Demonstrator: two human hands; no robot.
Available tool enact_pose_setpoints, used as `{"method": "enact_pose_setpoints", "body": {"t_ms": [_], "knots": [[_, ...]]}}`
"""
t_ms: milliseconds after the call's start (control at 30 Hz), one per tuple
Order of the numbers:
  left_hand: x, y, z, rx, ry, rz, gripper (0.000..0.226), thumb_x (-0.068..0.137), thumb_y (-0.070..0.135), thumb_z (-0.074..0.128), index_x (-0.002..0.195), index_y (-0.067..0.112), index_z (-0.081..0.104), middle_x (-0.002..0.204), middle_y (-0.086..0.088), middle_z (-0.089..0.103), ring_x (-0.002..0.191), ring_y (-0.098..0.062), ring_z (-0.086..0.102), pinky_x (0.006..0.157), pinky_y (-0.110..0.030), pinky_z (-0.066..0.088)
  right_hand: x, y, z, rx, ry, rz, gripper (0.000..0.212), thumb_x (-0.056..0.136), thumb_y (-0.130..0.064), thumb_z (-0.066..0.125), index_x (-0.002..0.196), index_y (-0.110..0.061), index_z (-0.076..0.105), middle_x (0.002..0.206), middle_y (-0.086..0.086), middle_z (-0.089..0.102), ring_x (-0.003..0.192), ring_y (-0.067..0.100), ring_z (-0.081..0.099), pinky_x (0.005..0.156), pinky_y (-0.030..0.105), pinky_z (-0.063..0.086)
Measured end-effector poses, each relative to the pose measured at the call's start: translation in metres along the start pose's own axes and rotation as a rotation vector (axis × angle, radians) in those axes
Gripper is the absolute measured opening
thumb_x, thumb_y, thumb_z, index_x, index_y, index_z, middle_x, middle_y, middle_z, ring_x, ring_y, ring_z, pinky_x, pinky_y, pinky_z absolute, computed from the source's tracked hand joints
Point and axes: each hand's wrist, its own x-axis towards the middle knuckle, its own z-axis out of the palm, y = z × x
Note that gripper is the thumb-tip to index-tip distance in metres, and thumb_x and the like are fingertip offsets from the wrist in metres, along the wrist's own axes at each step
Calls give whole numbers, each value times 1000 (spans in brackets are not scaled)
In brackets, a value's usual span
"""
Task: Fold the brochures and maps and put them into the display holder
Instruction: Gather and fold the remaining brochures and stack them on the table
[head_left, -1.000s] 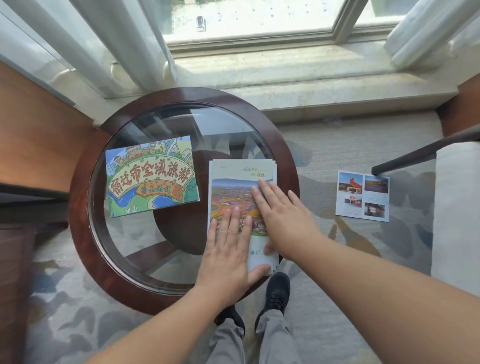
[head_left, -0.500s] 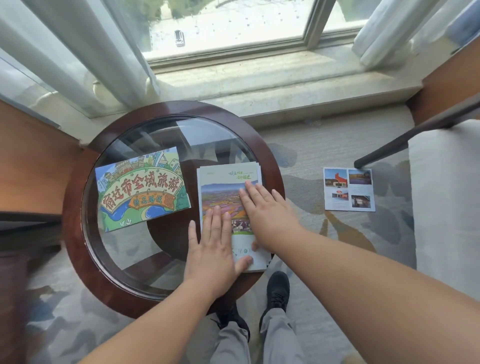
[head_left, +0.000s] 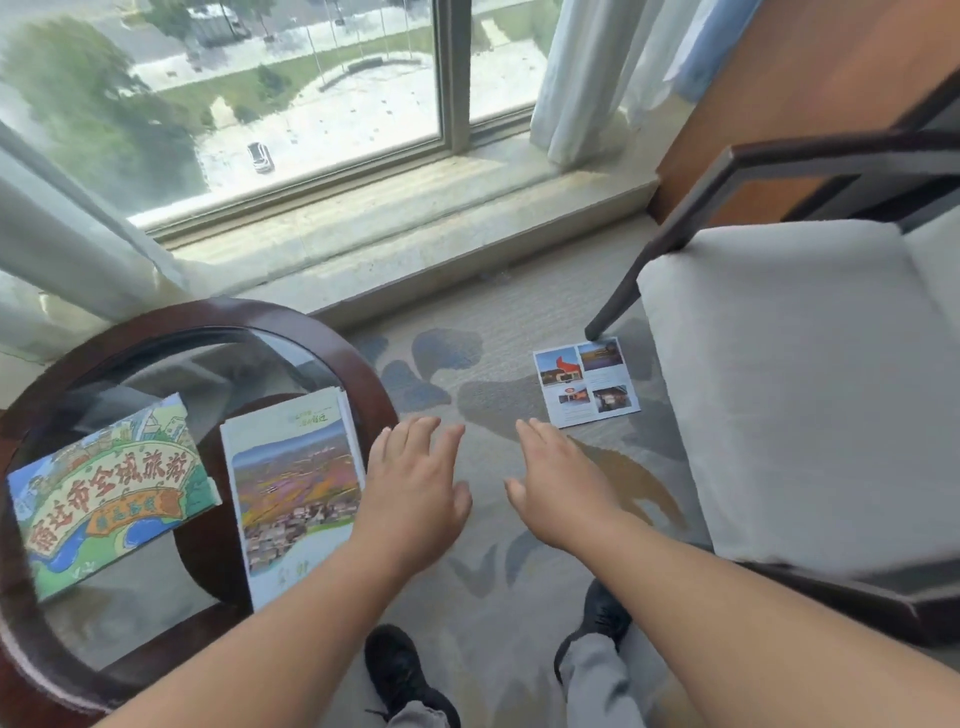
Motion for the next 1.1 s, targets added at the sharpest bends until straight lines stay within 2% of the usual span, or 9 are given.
{"method": "enact_pose_setpoints", "body": {"t_ms": [167, 500, 800, 967, 1100], "knots": [[46, 67, 33, 36, -67, -14, 53, 87, 34, 52, 139, 20, 46, 138, -1, 47, 132, -23, 38, 113, -39, 20, 9, 90, -17, 24, -42, 30, 65, 99, -34, 47, 153, -15, 19, 159, 1, 22, 146, 19, 18, 115, 37, 24], [151, 160, 125, 43, -143, 23, 52, 89, 32, 49, 139, 18, 44, 137, -5, 49, 129, -27, 40, 110, -40, 26, 72, 217, -28, 57, -19, 91, 49, 96, -30, 51, 141, -17, 37, 144, 2, 41, 131, 23, 39, 100, 40, 41], [230, 141, 258, 3, -243, 53, 52, 91, 34, 46, 140, 17, 40, 135, -7, 48, 126, -28, 42, 105, -40, 31, 175, 271, 65, 114, -21, 182, 51, 97, -32, 49, 144, -18, 35, 147, 2, 38, 133, 24, 37, 100, 42, 41], [272, 120, 341, -3, -310, 26, 51, 90, 32, 48, 138, 16, 39, 131, -10, 49, 122, -31, 47, 97, -42, 37, 235, 297, 124, 138, -2, 220, 39, 95, -30, 51, 131, -16, 45, 137, 4, 45, 125, 25, 44, 90, 38, 42], [300, 111, 398, 28, -360, 23, 47, 91, 29, 46, 135, 15, 39, 127, -11, 50, 117, -32, 49, 91, -42, 40, 274, 320, 163, 102, -7, 254, 50, 95, -33, 51, 140, -16, 39, 144, 4, 41, 129, 25, 41, 93, 39, 43]]}}
